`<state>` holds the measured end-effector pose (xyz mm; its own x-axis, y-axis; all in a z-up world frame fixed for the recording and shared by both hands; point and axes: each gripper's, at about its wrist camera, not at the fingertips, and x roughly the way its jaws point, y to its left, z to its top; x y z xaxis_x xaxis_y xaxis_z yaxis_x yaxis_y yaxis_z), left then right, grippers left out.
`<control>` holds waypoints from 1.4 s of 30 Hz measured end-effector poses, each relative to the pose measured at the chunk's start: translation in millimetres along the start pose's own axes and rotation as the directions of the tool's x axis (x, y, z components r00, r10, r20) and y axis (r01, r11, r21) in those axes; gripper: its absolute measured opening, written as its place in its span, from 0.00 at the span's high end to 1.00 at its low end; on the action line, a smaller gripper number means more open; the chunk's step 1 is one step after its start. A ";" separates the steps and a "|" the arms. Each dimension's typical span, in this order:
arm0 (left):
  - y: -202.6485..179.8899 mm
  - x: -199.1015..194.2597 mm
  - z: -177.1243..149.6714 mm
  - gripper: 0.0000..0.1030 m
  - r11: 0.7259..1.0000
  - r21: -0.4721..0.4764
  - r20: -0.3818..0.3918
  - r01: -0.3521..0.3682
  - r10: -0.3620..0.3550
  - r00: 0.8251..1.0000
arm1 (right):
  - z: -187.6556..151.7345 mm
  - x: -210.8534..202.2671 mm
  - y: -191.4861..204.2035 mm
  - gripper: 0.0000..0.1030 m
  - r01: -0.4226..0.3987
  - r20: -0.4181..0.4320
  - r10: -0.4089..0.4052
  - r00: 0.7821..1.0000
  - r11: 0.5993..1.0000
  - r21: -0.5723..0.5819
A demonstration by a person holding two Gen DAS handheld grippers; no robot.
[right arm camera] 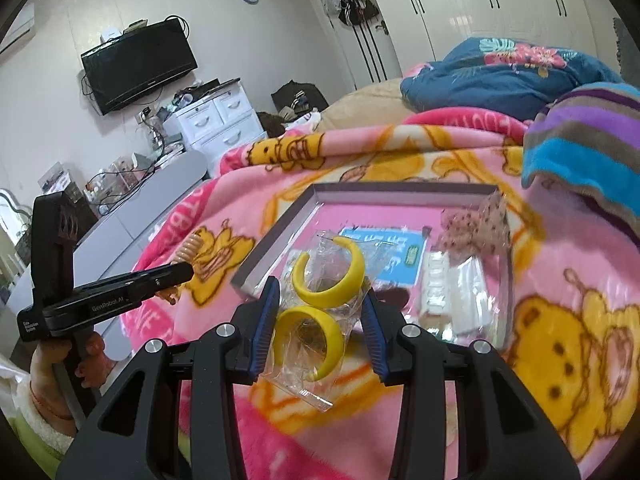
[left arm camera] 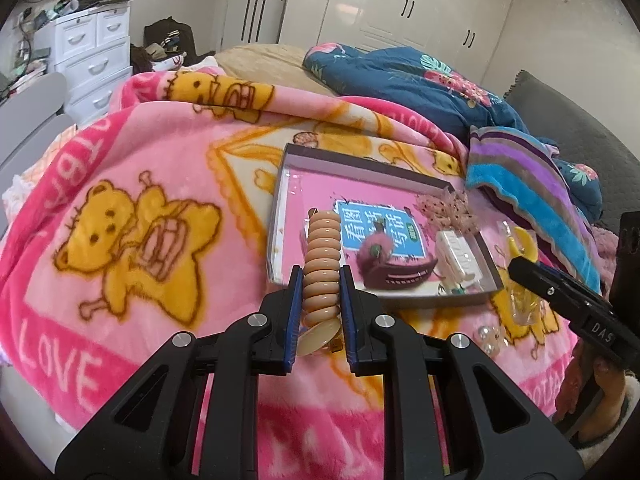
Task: Organize jewelry
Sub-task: 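Carry both items into the box and open both tools to release them, then withdraw both tools toward the blue pin box and clear flower claw clip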
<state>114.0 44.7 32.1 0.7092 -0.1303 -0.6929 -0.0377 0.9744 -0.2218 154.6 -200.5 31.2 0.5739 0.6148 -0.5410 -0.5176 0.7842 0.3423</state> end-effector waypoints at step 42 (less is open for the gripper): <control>-12.0 53.8 16.1 0.37 0.999 0.020 -0.039 -0.037 0.038 0.998 | -7.0 -13.6 -86.3 0.14 0.229 0.018 -0.232 0.973 0.968 0.099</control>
<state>163.9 29.0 8.6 0.6789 -0.1001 -0.7274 -0.0502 0.9820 -0.1820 187.1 -277.1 3.7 0.6897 0.4177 -0.5915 -0.3067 0.9085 0.2838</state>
